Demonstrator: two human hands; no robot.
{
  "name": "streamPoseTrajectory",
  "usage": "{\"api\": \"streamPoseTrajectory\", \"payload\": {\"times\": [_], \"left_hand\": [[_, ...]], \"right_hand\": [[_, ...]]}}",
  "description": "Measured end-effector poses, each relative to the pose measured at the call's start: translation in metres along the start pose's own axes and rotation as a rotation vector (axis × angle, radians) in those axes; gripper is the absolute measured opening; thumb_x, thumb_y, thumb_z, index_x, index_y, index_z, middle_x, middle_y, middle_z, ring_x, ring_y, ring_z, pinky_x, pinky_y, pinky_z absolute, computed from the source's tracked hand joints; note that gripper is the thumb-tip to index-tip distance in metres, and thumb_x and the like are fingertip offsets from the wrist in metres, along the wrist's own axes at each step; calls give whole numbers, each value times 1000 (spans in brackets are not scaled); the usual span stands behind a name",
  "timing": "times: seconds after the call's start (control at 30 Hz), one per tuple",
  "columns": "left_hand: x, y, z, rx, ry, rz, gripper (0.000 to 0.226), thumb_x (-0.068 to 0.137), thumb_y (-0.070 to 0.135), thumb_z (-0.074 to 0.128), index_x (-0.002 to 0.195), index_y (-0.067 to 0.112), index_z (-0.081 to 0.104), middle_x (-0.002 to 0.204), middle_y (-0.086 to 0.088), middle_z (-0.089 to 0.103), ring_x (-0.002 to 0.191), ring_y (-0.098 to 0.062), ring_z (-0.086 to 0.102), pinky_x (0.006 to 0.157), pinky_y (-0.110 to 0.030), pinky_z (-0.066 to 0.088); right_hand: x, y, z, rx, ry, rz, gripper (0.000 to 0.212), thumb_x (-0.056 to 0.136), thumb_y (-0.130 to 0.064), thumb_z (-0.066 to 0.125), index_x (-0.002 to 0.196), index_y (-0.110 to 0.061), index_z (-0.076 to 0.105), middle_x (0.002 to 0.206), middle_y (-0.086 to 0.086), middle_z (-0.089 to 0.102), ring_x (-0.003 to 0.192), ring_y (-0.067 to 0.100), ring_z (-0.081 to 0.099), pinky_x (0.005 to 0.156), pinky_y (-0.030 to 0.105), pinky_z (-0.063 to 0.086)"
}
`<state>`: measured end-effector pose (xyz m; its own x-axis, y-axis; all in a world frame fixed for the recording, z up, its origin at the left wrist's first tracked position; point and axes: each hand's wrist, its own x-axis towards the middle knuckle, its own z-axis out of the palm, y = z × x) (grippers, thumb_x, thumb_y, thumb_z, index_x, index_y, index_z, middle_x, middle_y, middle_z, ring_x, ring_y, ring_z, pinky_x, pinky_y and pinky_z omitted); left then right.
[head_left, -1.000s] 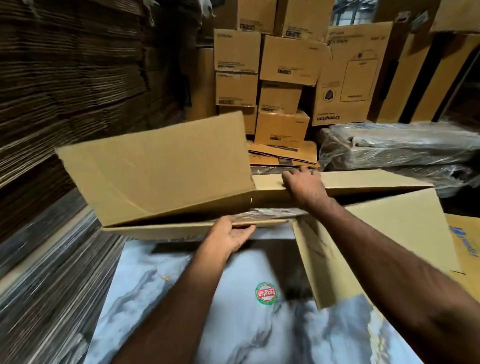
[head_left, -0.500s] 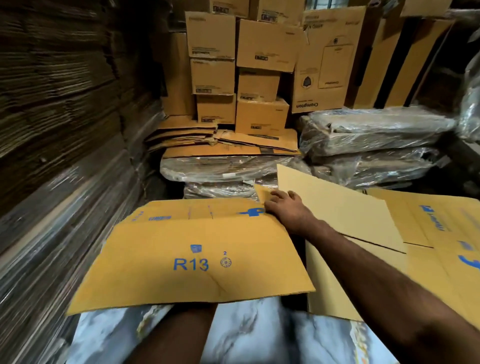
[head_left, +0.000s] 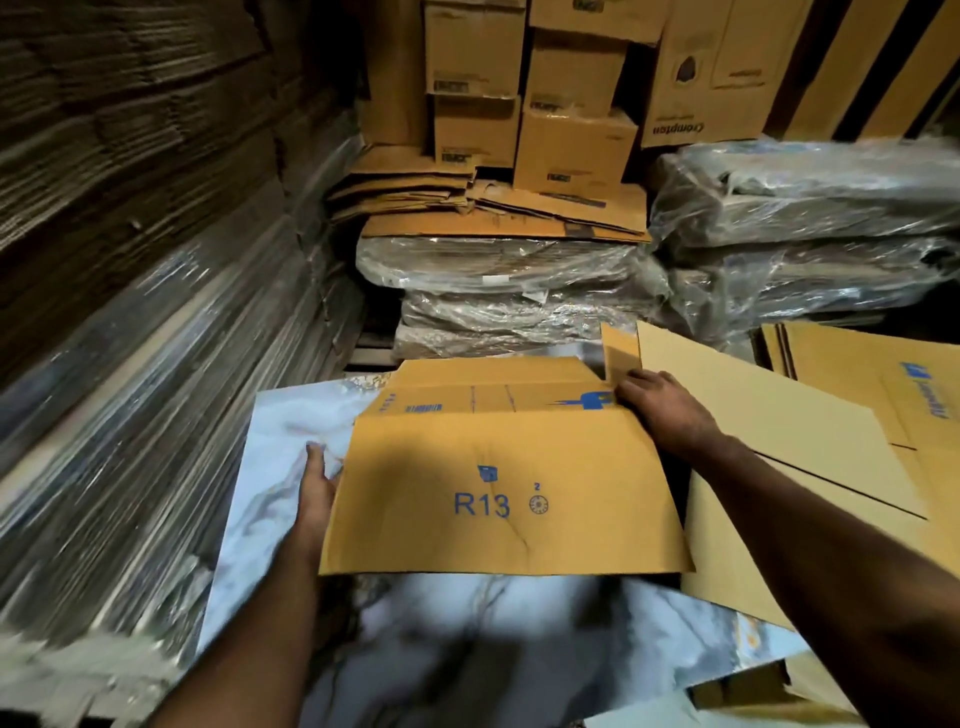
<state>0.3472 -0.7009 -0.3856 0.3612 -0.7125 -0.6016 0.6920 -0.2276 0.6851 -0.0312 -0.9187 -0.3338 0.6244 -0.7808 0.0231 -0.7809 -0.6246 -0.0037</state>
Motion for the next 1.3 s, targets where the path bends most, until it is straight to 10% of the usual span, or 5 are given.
{"api": "streamPoseTrajectory", "payload": {"times": [0.17,0.43,0.6,0.93,1.3], "left_hand": [[-10,14,20,281,-117,109,40,97,52,48,117,23,66,99,0,76,95,-21,68,77,-35,49],[6,27,9,599,-239,154,41,100,38,52,132,13,58,121,-10,69,109,-28,67,96,-41,53],[-9,29,25,743,-231,293,28,102,37,50,111,13,61,99,0,72,84,-9,70,68,-20,53],[15,47,43,751,-21,280,24,101,23,53,86,5,61,86,-21,64,79,-30,63,73,-36,49],[13,-10,46,404,20,157,18,99,15,53,104,-1,59,93,-19,68,77,-32,67,60,-36,58]], "right_hand": [[-12,-11,-6,19,-80,94,35,102,-17,45,136,-15,53,151,23,39,139,38,36,109,41,34],[-32,-17,-12,-60,-239,134,48,104,-19,41,151,-26,36,163,10,19,150,28,17,117,36,26],[-14,-32,-56,-258,-565,246,53,105,-31,40,155,-31,24,166,6,-2,153,27,-4,123,47,7],[12,-130,-50,-110,-208,285,40,98,-23,50,138,-26,51,136,12,47,126,32,44,97,53,46],[-8,-204,-12,328,-500,199,76,82,-86,31,119,-22,52,137,13,45,128,35,45,105,46,38]]}}
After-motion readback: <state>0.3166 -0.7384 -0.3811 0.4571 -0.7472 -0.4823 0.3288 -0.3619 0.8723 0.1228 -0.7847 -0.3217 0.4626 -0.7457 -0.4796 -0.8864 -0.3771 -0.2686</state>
